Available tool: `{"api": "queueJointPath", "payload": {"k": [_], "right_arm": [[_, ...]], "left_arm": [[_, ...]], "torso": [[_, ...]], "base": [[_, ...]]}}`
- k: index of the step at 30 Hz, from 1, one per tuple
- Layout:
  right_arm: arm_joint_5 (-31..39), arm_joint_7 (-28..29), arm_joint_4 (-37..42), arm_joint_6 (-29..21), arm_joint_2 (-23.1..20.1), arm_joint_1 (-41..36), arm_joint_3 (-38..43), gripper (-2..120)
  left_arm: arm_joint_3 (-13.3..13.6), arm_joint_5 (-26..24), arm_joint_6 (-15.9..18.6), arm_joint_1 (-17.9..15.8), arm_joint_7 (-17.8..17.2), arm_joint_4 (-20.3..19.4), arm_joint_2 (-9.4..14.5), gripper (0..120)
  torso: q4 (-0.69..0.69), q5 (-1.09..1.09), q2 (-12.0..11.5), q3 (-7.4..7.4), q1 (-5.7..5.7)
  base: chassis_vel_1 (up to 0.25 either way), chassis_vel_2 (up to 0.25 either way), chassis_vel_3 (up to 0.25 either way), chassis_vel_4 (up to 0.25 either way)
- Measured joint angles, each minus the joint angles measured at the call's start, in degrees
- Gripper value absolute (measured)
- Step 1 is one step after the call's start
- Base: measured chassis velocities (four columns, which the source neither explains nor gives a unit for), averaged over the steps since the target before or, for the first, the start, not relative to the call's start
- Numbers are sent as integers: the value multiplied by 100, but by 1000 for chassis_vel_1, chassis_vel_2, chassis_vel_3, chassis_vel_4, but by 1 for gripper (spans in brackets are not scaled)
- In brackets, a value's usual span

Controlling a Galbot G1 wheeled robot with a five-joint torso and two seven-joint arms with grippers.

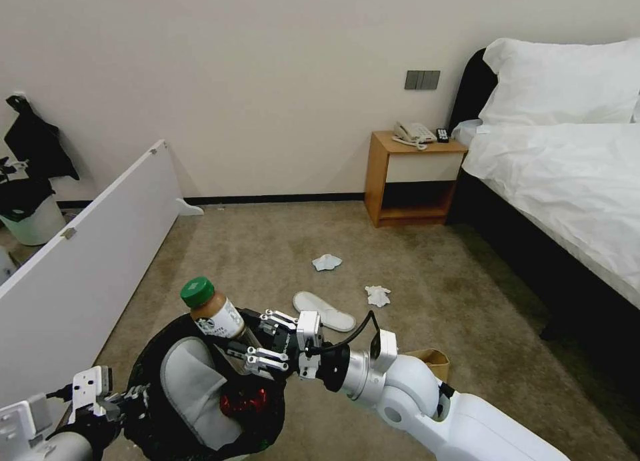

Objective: Pick up the trash bin, then pick up the garbage from the floor and place it into the trash bin.

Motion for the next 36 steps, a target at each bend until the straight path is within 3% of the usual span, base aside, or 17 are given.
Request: {"api": "queueJointPath", "payload": {"k": [1,4,7,9,23,30,31,36], "right_arm": [[0,0,0,0,0,0,0,62],[-8,-16,-13,14,21,-12,-4,78],[-11,-26,-21,18,31,-18,-13,83],[-34,-38,-41,34,49,-23,-26,96],[-16,-1,-56,60,183,-12,118,100],[131,367,-29,59,234,-166,1044,100],[52,748,-72,55,133,-378,1539,100],[-256,1534,-98,-202,-97,-1059,2562,100]], "left_arm": [[0,0,0,0,0,0,0,3],[29,-20,0,-5,-4,0,-19,3],[31,-44,0,-11,-11,0,-19,3],[32,-104,0,-17,-25,0,-16,3],[40,-183,0,-81,-51,0,-16,3],[1,-110,0,-200,-29,0,-52,3],[-19,-28,0,-243,9,0,-78,3],[-95,152,1,-318,113,0,-98,3]], "torso": [[0,0,0,0,0],[0,0,0,0,0],[0,0,0,0,0],[0,0,0,0,0],[0,0,0,0,0],[1,0,0,0,0],[0,1,0,0,0],[-1,1,0,0,0]], "base": [[0,0,0,0],[0,0,0,0],[0,0,0,0],[0,0,0,0],[0,0,0,0],[0,0,0,0],[0,0,0,0],[0,0,0,0]]}}
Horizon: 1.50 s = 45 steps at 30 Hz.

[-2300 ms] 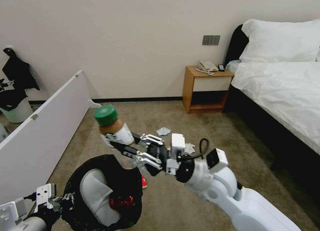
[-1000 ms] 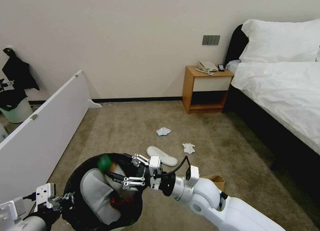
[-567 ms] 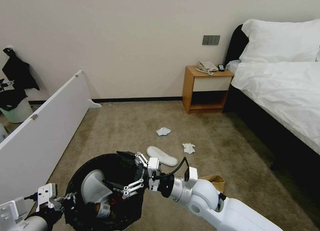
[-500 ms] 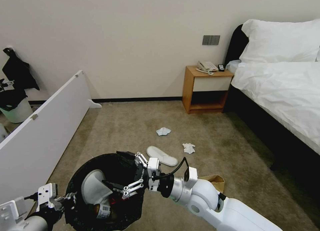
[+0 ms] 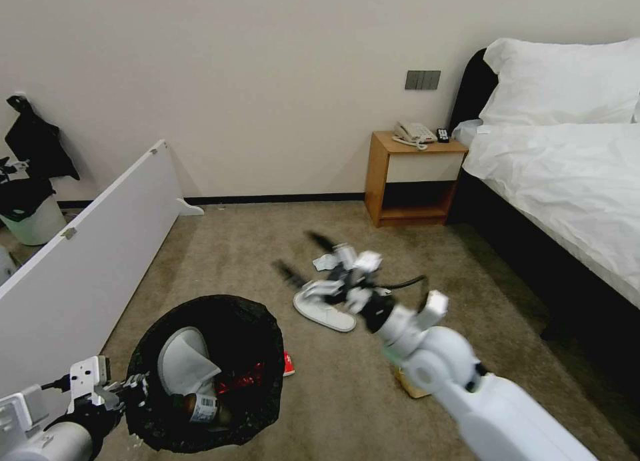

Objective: Pick up the trash bin, then pick up the garbage from the floor and place it into the trash bin.

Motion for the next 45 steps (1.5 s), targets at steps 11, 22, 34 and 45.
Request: {"api": "queueJointPath", "payload": {"k": [11,22,34,45], "right_arm": [[-1250,1185,363,-577,163,-2032,2098,100],[-2251,1432,573,-486,936,-3340,2854,100],[-2961,1330,573,-75,1613,-4212,3228,100],[-3321,1082,463,201,1820,-4659,3048,100]], "left_arm": [[-466,310,0,-144,190,171,17,3],[-866,445,0,-171,346,588,55,3],[-1223,576,0,-94,532,869,-166,3],[-1323,515,0,-122,599,1000,-282,3]], "torso": [[1,-2,0,-1,0],[2,-2,0,-1,0],[2,-2,0,-1,0],[3,-1,0,-1,0]], "base": [[0,0,0,0],[0,0,0,0],[0,0,0,0],[0,0,0,0]]}}
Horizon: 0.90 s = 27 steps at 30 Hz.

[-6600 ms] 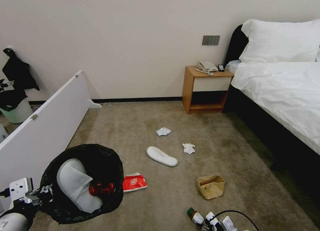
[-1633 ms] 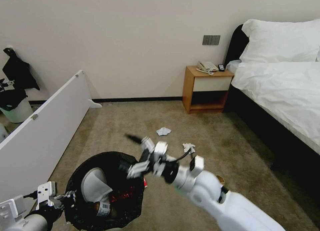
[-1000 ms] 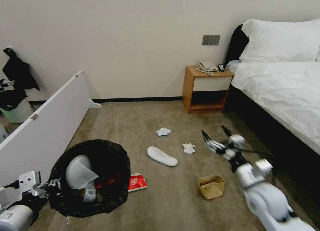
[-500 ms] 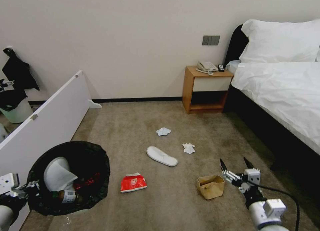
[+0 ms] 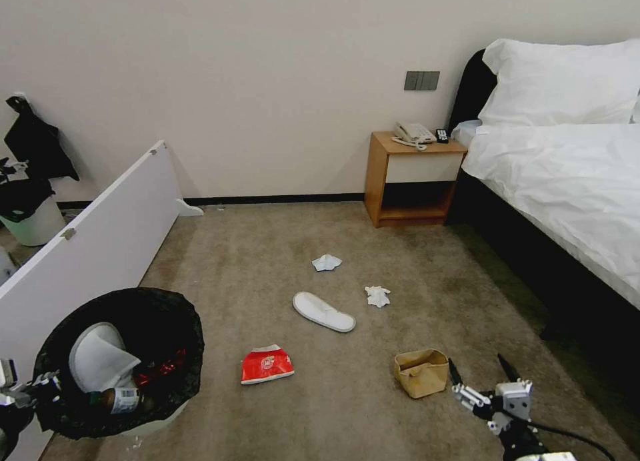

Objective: Pick up the trash bin, then pick up the garbage from the floor and place it into the trash bin.

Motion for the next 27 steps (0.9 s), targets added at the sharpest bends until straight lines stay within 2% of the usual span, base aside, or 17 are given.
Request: {"api": "queueJointPath", "payload": {"k": [13,27], "right_arm": [[-115,-39,-230,74,138,41,-120,100],[-49,-187,-394,175,149,97,-178,100]], "left_arm": [[230,8,0,-8,-5,-158,-85,3],[214,5,0,41,-9,-284,-155,3]], "torso": [[-2,0,0,0,0],[-1,0,0,0,0]], "base": [[0,0,0,0],[0,0,0,0]]}}
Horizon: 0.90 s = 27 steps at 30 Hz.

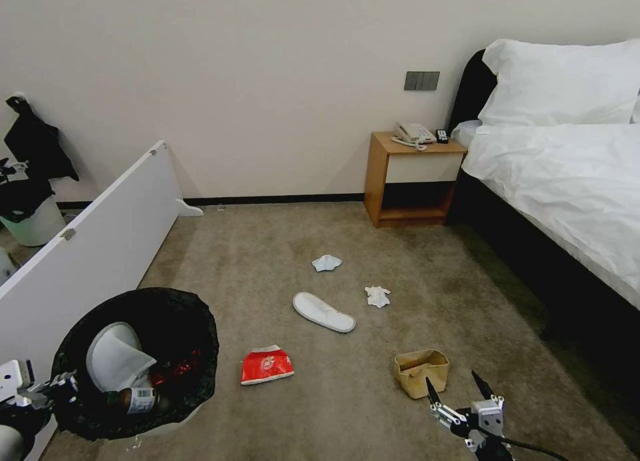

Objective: Pick up the trash bin, then pick up the garbage from the floor and place it into the trash bin.

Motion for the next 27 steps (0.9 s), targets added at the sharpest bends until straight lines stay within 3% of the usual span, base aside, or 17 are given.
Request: {"api": "queueJointPath", "payload": {"k": [27], "right_arm": [[173,-212,-47,21,-83,22,108,100]], "left_arm": [[44,1,0,3,-37,-46,-58,3]], "torso": [[0,0,0,0,0]], "base": [[-52,51,57,-50]]}}
